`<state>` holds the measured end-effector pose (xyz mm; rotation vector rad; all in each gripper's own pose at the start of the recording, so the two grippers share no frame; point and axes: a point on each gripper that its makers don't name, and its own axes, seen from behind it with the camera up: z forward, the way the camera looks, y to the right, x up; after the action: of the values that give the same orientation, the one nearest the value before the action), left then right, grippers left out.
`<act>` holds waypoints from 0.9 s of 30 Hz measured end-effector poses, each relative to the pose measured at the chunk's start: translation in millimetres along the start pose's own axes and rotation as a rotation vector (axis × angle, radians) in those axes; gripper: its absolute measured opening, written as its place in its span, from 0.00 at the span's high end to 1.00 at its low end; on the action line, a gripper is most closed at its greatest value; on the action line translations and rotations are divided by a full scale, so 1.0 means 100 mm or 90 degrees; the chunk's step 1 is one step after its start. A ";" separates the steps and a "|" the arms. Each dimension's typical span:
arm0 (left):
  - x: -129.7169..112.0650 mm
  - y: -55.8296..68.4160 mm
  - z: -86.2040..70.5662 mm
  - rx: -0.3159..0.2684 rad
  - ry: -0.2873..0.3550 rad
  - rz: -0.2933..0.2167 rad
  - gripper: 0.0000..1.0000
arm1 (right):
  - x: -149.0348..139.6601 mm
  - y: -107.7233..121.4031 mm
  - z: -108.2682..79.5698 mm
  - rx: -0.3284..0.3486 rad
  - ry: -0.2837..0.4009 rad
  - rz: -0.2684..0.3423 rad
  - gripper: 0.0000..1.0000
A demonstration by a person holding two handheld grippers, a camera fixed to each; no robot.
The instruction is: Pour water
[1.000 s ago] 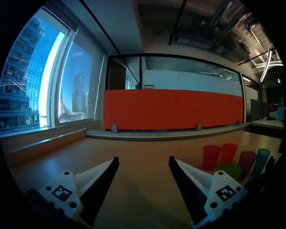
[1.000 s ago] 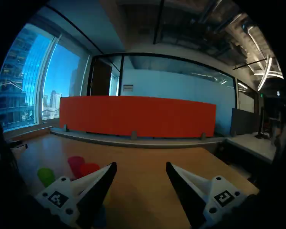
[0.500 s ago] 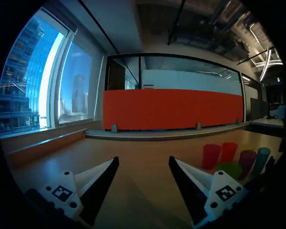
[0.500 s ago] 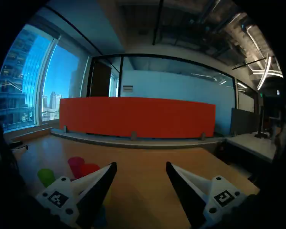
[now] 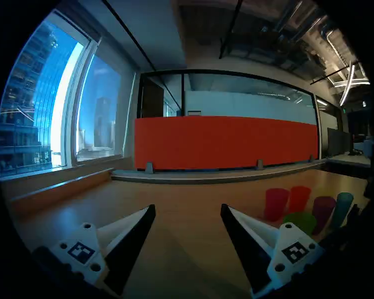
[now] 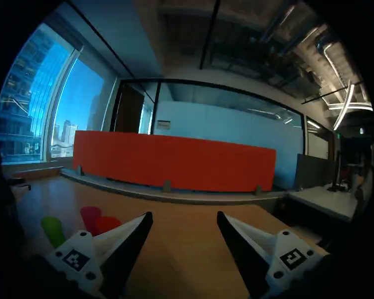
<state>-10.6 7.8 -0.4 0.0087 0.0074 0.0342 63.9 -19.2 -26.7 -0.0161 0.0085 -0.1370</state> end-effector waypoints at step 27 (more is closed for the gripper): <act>0.00 0.00 0.00 0.000 0.000 0.000 0.03 | -0.43 0.00 0.23 0.011 0.023 0.058 0.00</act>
<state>-10.2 8.2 -0.8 0.0087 0.0078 0.0343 21.7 -13.3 -3.3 0.0036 0.0434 -0.0458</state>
